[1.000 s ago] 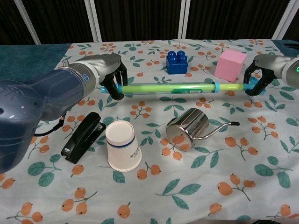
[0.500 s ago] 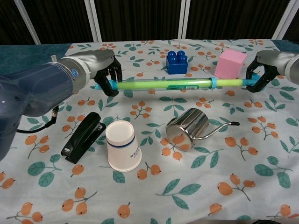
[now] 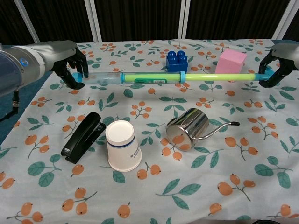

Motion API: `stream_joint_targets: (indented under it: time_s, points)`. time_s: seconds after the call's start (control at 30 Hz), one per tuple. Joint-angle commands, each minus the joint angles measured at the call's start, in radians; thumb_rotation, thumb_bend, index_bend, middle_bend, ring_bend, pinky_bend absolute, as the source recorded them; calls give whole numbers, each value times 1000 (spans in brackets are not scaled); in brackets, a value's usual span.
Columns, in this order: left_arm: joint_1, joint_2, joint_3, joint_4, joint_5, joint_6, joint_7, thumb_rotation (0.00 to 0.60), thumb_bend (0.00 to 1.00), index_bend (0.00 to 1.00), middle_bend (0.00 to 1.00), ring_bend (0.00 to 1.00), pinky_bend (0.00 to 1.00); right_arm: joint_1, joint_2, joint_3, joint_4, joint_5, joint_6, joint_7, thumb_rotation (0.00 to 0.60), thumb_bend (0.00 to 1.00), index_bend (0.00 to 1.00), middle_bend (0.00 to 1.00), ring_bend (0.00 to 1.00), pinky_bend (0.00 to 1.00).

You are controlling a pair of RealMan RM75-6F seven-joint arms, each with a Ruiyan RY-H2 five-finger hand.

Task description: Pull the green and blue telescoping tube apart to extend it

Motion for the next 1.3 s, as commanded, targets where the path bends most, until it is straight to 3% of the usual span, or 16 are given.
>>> stream_joint_targets:
  time_s: [0.03, 0.43, 0.93, 1.13, 1.2, 1.3]
  points:
    - [21, 36, 21, -13, 11, -9, -13, 600, 436, 642, 379, 207, 345, -5, 5, -3, -7, 1, 10, -5, 600, 366, 679, 151, 52, 152]
    - [61, 129, 60, 6, 48, -65, -70, 600, 436, 642, 379, 207, 332, -22, 15, -12, 13, 5, 19, -14, 600, 367, 679, 151, 52, 152]
    - [66, 144, 77, 24, 46, -89, -91, 600, 436, 637, 370, 207, 332, -28, 17, -1, 44, 14, 4, -12, 600, 367, 679, 150, 52, 152]
    - [65, 147, 81, 20, 43, -94, -92, 600, 423, 584, 318, 205, 318, -29, 19, -2, 45, 20, -7, -17, 600, 365, 678, 144, 52, 152]
    - [64, 147, 83, 18, 41, -95, -90, 600, 376, 507, 260, 173, 279, -29, 19, -2, 46, 20, -8, -19, 600, 335, 600, 102, 41, 152]
    - [61, 156, 91, 9, 30, -106, -77, 600, 269, 321, 147, 109, 200, -28, 23, -8, 46, 25, -18, -30, 600, 203, 245, 10, 4, 151]
